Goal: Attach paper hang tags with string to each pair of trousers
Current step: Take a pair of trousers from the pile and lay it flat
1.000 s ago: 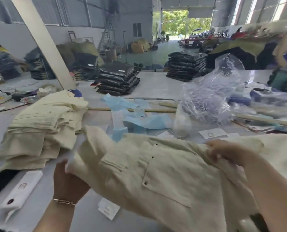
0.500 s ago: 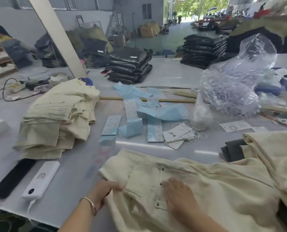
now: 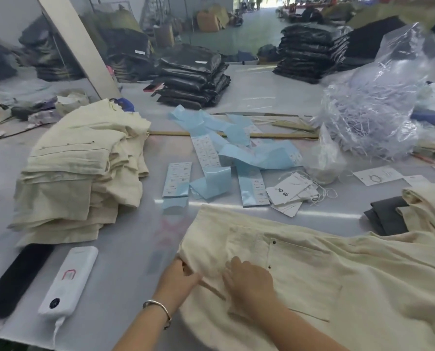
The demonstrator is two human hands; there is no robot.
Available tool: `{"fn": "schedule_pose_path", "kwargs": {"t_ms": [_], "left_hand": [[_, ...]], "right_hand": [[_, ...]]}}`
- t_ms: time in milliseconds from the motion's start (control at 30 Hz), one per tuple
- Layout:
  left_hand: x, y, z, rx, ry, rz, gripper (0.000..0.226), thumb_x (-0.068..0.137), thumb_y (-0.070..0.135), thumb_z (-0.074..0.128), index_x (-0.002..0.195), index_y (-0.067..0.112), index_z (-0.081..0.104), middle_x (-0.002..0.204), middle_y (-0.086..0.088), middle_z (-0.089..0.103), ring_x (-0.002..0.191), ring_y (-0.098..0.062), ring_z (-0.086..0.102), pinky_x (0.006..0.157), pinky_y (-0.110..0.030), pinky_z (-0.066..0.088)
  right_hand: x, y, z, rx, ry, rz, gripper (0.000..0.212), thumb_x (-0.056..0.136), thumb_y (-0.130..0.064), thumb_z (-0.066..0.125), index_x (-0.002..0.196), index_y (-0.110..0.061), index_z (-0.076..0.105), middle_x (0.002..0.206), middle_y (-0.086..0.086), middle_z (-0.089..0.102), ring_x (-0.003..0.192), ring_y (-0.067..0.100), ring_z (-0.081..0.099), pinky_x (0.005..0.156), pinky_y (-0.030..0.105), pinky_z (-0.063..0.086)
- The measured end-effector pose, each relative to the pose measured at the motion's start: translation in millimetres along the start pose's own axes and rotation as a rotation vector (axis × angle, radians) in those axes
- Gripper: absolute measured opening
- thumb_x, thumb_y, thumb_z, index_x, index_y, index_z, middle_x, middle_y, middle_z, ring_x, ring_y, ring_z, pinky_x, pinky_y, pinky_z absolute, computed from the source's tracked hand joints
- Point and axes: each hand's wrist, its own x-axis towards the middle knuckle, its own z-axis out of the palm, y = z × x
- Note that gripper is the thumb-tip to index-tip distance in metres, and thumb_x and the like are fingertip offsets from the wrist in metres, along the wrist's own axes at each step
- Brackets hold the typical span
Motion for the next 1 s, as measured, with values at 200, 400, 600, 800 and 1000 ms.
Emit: {"fn": "schedule_pose_path", "kwargs": {"t_ms": [200,400,600,800,1000], "left_hand": [[-3,17,7,0.624,0.340,0.546,0.088,0.059,0.021,0.080,0.140,0.020,0.046,0.139,-0.014,0.046,0.128,-0.037,0.044,0.107,-0.049,0.037],[-10,26,53,0.349,-0.087,0.494,0.044,0.083,0.046,0.066,0.119,0.022,0.061,0.112,0.006,0.057,0.110,-0.014,0.049,0.094,-0.025,0.041],[-9,26,71,0.308,0.011,0.527,0.042,0.077,0.036,0.067,0.116,0.022,0.061,0.094,0.009,0.061,0.094,-0.014,0.051,0.083,-0.029,0.045],[-4,64,68,-0.017,-0.022,0.621,0.018,0.080,0.027,0.072,0.097,0.025,0.068,0.079,0.011,0.062,0.074,-0.007,0.059,0.068,-0.014,0.045],[10,81,79,-0.041,-0.108,0.526,0.021,0.079,0.018,0.077,0.099,0.022,0.070,0.079,0.009,0.065,0.069,-0.005,0.058,0.066,-0.012,0.044]], "right_hand": [[-3,27,-23,1.059,0.031,0.318,0.026,0.088,-0.013,0.053,0.065,-0.017,0.044,0.060,0.004,0.044,0.052,0.020,0.043,0.048,0.033,0.033],[-22,55,-41,1.728,-0.029,0.498,0.029,0.075,0.003,0.047,0.068,-0.014,0.070,0.055,0.003,0.059,0.042,0.014,0.053,0.040,0.020,0.040],[-15,70,-30,1.822,0.028,0.595,0.031,0.082,0.016,0.039,0.090,-0.002,0.063,0.077,0.016,0.063,0.065,0.027,0.058,0.067,0.036,0.047],[-1,66,-25,1.691,0.005,0.566,0.034,0.076,0.025,0.043,0.076,-0.005,0.060,0.069,0.017,0.063,0.058,0.026,0.058,0.059,0.034,0.048],[-1,69,-24,1.682,-0.049,0.546,0.035,0.072,0.022,0.042,0.090,0.002,0.065,0.082,0.022,0.065,0.070,0.029,0.060,0.059,0.033,0.049]]}}
